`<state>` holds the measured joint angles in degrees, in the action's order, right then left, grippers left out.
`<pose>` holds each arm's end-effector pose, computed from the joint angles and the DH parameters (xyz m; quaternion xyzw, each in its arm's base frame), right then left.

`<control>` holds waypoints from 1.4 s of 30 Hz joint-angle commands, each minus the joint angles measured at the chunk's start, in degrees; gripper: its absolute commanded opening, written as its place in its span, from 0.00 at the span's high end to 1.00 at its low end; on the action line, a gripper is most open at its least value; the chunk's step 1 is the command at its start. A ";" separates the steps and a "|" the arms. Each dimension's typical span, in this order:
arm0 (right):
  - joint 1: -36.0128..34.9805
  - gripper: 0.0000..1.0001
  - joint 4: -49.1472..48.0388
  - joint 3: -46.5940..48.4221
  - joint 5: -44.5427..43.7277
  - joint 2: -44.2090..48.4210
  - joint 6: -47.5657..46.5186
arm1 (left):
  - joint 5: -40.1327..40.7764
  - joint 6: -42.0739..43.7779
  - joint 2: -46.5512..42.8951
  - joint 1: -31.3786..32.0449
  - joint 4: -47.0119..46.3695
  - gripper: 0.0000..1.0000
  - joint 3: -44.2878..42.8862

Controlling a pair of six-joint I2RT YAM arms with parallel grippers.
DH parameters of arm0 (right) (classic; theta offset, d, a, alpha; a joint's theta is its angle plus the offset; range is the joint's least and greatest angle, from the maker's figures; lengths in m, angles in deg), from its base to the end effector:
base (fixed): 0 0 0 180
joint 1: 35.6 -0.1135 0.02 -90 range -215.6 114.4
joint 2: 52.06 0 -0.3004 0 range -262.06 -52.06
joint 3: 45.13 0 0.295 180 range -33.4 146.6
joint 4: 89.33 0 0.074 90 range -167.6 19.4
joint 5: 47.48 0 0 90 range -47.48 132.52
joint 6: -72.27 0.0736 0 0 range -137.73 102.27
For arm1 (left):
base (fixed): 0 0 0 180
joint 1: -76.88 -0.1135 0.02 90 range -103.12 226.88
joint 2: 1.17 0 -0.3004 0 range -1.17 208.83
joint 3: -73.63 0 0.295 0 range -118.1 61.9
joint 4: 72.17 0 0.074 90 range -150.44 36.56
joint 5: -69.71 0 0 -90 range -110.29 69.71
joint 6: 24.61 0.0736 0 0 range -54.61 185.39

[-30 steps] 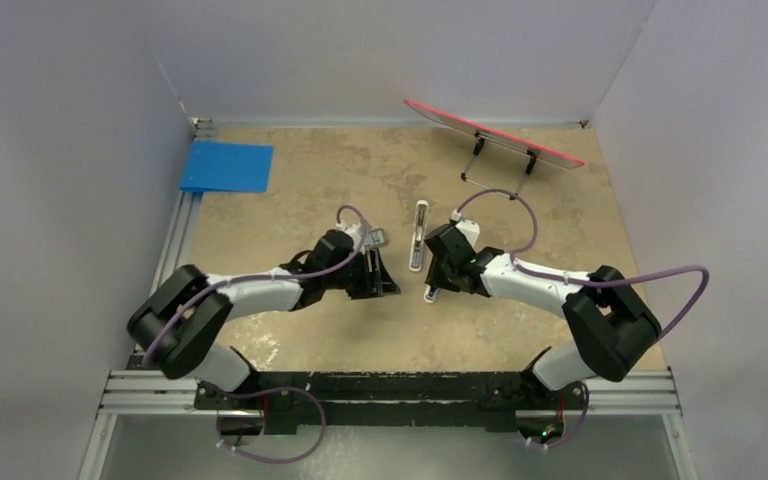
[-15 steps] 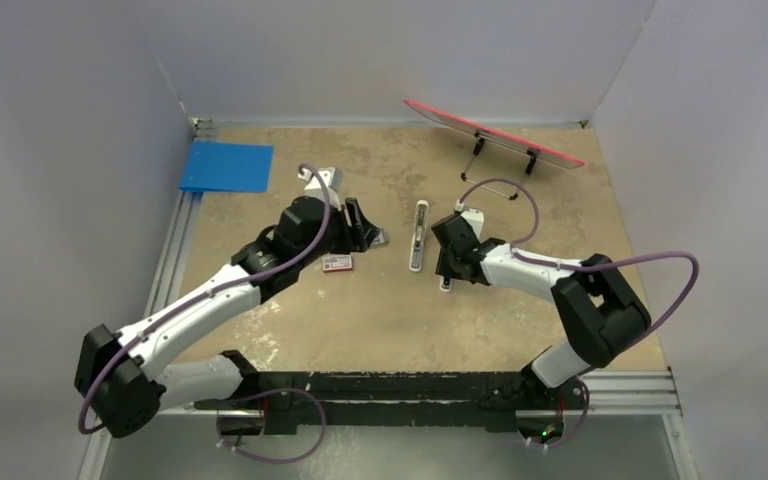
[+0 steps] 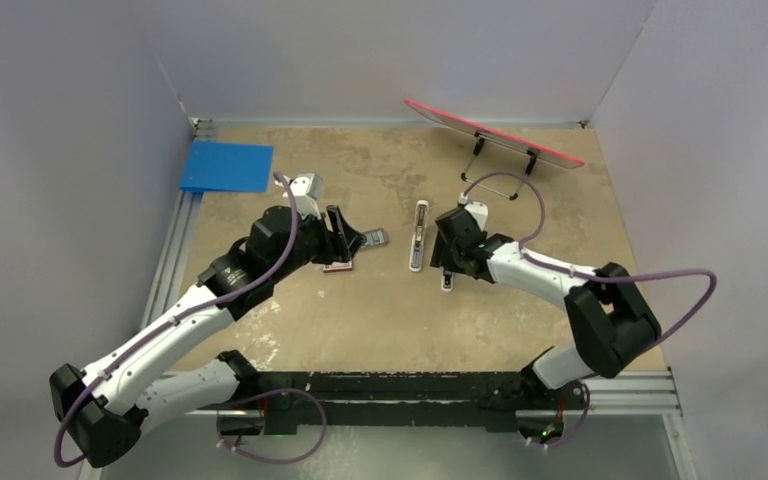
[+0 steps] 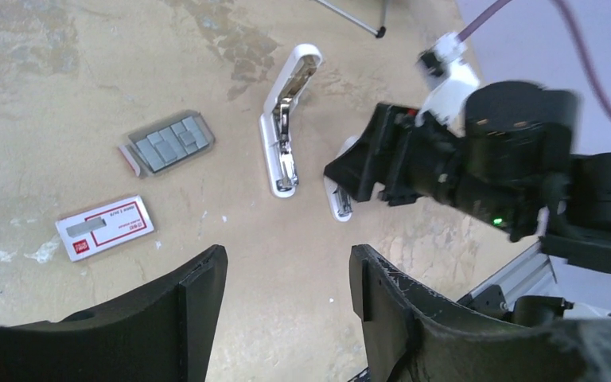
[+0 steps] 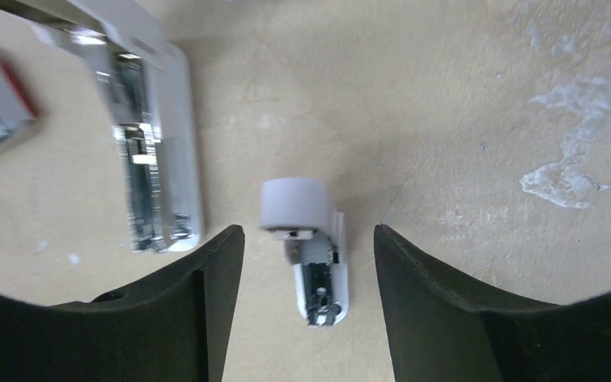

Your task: Load the staples into the stapler

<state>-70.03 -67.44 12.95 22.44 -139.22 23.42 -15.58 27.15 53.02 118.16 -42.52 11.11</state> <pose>0.3055 0.1788 0.1590 0.1125 0.9231 0.0717 0.3606 0.2094 -0.1758 0.3463 -0.0013 0.8253 -0.3344 0.4550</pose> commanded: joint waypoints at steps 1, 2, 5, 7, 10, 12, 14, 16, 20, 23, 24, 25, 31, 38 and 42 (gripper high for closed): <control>0.24 0.36 2.65 5.13 0.10 5.61 0.07 | -0.02 2.00 0.71 -0.23 1.36 0.42 -2.94; 0.22 0.36 3.23 6.04 -0.01 6.37 0.00 | 0.36 2.40 1.12 -0.23 1.41 0.42 -3.45; 0.23 0.35 2.34 8.14 -1.19 9.25 -2.99 | 1.97 3.58 2.31 -0.23 3.17 0.41 -6.17; 0.20 0.35 0.61 9.10 -0.22 12.05 -5.46 | 3.53 4.79 2.78 -0.23 4.43 0.39 -7.50; 0.21 0.36 -5.56 9.00 3.06 16.07 -9.31 | 6.97 6.21 2.56 -0.23 5.37 0.36 -8.10; 0.10 0.38 -11.67 7.63 5.95 17.96 -11.33 | 9.72 6.53 1.92 -0.23 5.95 0.36 -7.98; -0.20 0.38 -16.57 7.07 9.10 17.88 -12.48 | 13.01 6.50 0.88 -0.19 6.70 0.36 -7.36; -1.18 0.38 -19.66 8.11 9.77 15.65 -12.76 | 17.17 6.54 -0.66 -0.23 7.43 0.37 -6.41; -3.54 0.48 -18.17 15.19 8.10 6.73 -12.12 | 22.13 5.43 -3.72 -0.23 7.22 0.38 -4.07; -5.77 0.55 -14.13 21.92 5.31 -1.24 -11.49 | 21.95 4.93 -4.99 -0.23 6.30 0.39 -2.72; -6.87 0.56 -12.92 23.96 4.05 -4.55 -11.63 | 21.80 4.56 -5.12 -0.23 6.41 0.40 -2.35; -7.96 0.57 -11.66 25.91 2.79 -7.16 -11.96 | 21.87 4.26 -5.21 -0.23 6.45 0.40 -1.90; -11.09 0.58 -3.44 36.17 -0.45 -19.23 -11.27 | 22.52 3.20 -4.89 -0.25 5.11 0.40 -1.04; -13.17 0.73 0.50 40.72 2.05 -25.47 -11.04 | 25.17 2.62 -4.49 -0.32 5.94 0.40 -0.33; -13.97 0.64 3.20 42.84 1.52 -28.74 -10.64 | 24.12 2.47 -3.56 -0.32 6.02 0.40 -0.63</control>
<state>-82.99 -67.36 51.72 25.24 -167.02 12.73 7.72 30.47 48.82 118.16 -34.70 10.28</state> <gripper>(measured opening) 0.325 0.600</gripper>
